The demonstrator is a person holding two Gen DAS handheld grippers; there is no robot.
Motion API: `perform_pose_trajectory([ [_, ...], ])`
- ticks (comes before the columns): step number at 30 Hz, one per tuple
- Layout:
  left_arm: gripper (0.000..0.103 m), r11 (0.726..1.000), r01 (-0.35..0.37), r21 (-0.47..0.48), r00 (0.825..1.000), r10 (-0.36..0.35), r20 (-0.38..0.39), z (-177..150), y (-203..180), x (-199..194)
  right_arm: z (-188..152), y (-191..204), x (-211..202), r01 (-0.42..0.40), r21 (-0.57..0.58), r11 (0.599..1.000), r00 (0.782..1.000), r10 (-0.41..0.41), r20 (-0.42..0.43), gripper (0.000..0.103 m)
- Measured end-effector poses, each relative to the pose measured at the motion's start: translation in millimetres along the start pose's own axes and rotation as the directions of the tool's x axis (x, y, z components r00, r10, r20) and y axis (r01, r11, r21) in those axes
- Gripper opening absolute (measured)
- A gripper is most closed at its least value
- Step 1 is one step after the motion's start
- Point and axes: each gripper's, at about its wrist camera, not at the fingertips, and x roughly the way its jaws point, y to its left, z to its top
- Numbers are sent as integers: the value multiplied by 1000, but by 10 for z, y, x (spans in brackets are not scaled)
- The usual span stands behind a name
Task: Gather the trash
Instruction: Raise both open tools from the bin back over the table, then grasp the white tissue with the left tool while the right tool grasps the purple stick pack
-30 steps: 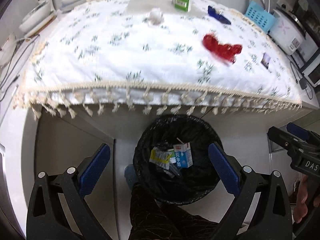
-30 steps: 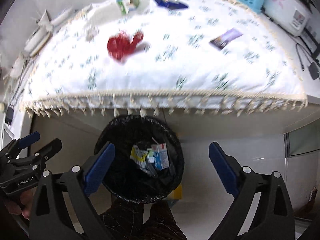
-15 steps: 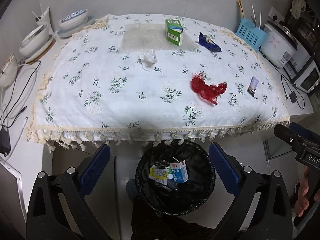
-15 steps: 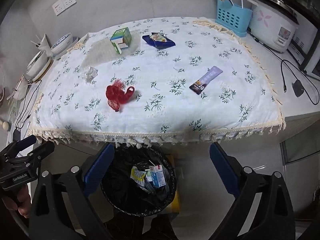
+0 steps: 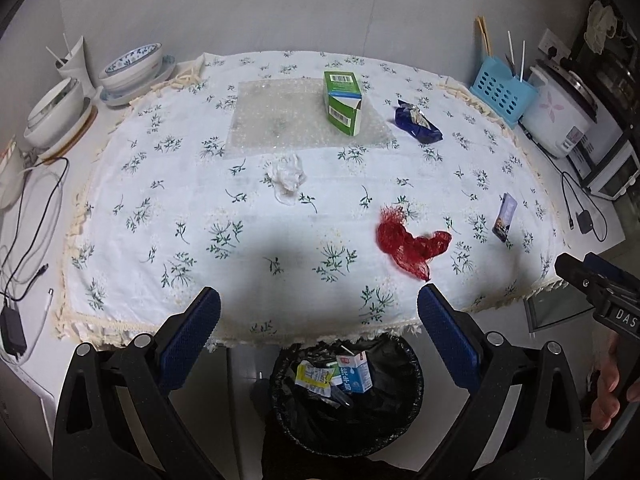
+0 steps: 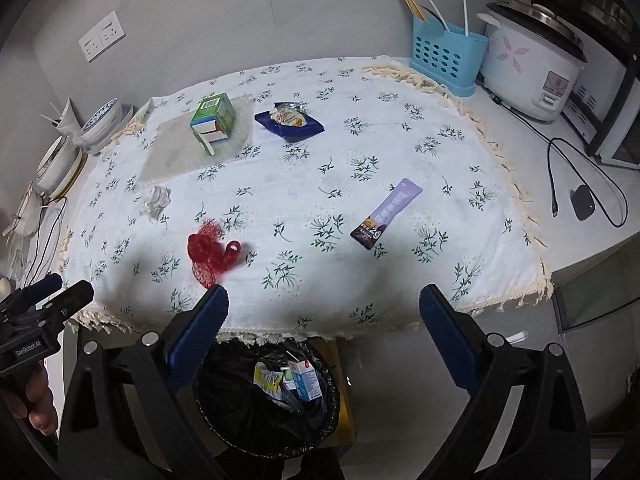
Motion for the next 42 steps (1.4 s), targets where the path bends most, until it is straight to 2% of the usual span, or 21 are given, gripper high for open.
perform_pose_trajectory([
  [11,97,1000,1,11,1000,-1,-13,481,96,303,397,-150,352,52,47,998,998,-50,-34,92],
  [23,96,1000,7,2,998,-7,-58,916,293,793,649,-297,869,115,93,989,989,-105,-104,92],
  [34,95,999,1,-34,994,-5,-108,1050,516,1209,685,-419,1252,134,139,981,980,-110,-168,92],
  [39,90,999,0,-39,989,-6,-146,1056,563,1413,635,-520,1366,144,177,974,975,-109,-191,92],
  [42,85,1000,3,-30,988,-8,-157,1060,533,1480,652,-568,1410,143,197,970,974,-102,-204,88],
])
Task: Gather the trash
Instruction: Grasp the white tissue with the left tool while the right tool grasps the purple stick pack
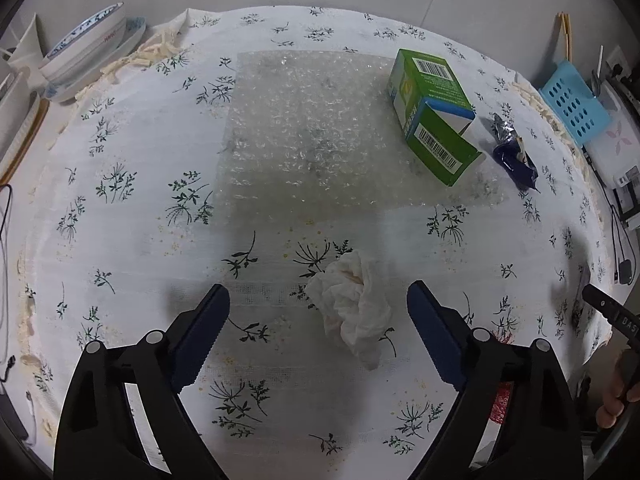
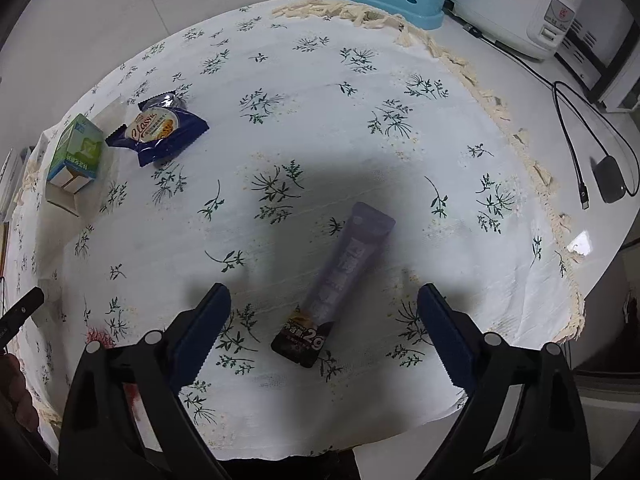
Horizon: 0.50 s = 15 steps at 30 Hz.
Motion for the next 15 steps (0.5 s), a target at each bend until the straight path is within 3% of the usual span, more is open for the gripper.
perform_pose_trajectory([
  [5,70,1000,8,22,1000,-7,-18,17,-62,52,56,21,64,15,11,1000,999,-15,-30,80],
  [8,54,999,23,24,999,-22,-38,25,-74,79,87,-16,132,9,54,999,998,-6,-67,68],
  [15,27,998,24,51,998,-22,-51,48,-114,90,110,-45,185,66,98,993,993,-55,-109,39],
])
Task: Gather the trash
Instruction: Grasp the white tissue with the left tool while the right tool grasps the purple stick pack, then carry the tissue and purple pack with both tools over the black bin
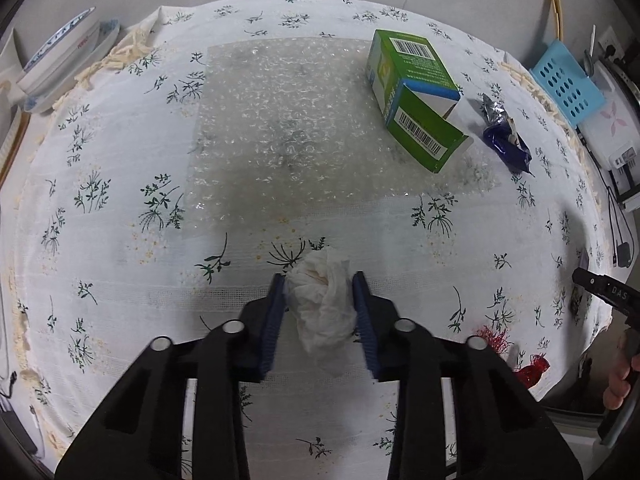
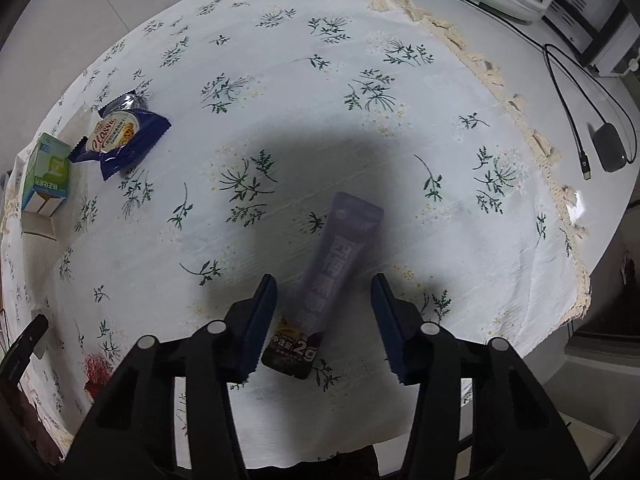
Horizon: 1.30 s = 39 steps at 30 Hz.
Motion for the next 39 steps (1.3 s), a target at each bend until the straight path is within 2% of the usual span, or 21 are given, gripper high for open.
perform_pose_trajectory([
  [5,20,1000,-1,0,1000,1,-14,0,18,16,26,-66,0,10,52,999,1000,-9,-16,18],
  [11,15,1000,2,1,1000,-2,-19,14,19,9,22,-67,19,-8,60,998,1000,9,-13,15],
  [20,14,1000,0,4,1000,0,-6,14,30,-83,-31,-61,-79,-34,36,999,999,34,12,15],
  [39,14,1000,4,3,999,-4,47,-128,34,-437,-189,124,-574,-98,-70,993,987,106,119,15],
])
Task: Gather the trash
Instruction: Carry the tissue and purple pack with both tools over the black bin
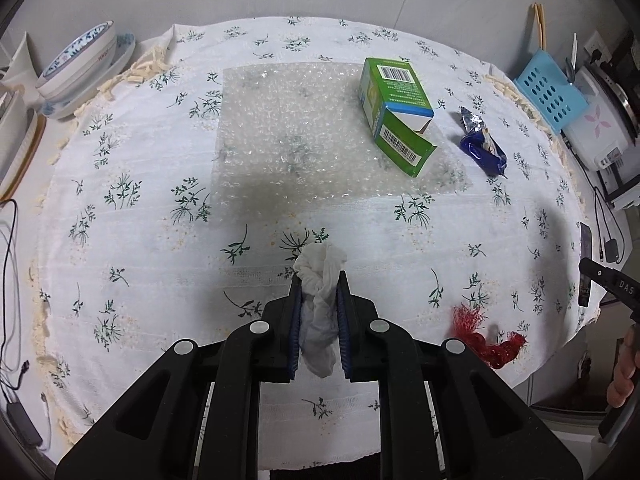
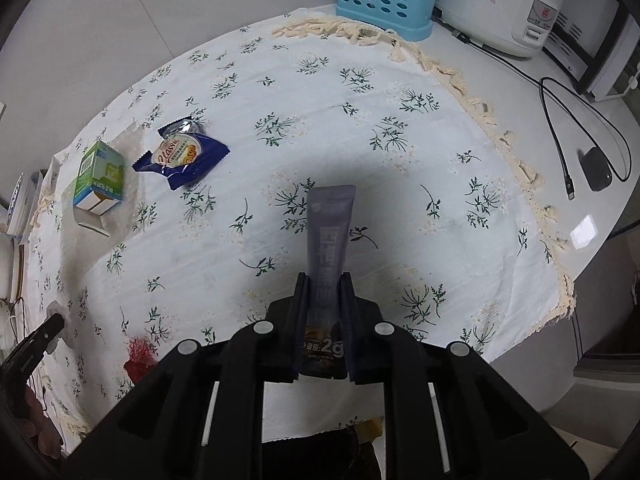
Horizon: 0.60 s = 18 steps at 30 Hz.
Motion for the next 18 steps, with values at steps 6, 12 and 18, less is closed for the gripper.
perform_pose_trajectory([
  [6,14,1000,14,-6,1000,-14,12,-98,-37,-117,-74,91,-213,-40,-53,998,999,42,34,14],
  [12,14,1000,25,-13,999,-25,37,-262,-111,-269,-203,193,-383,-64,-115,991,996,71,57,15],
  [18,14,999,44,-22,998,-43,51,-528,-174,-431,-447,301,-527,-112,-181,977,989,127,72,15],
])
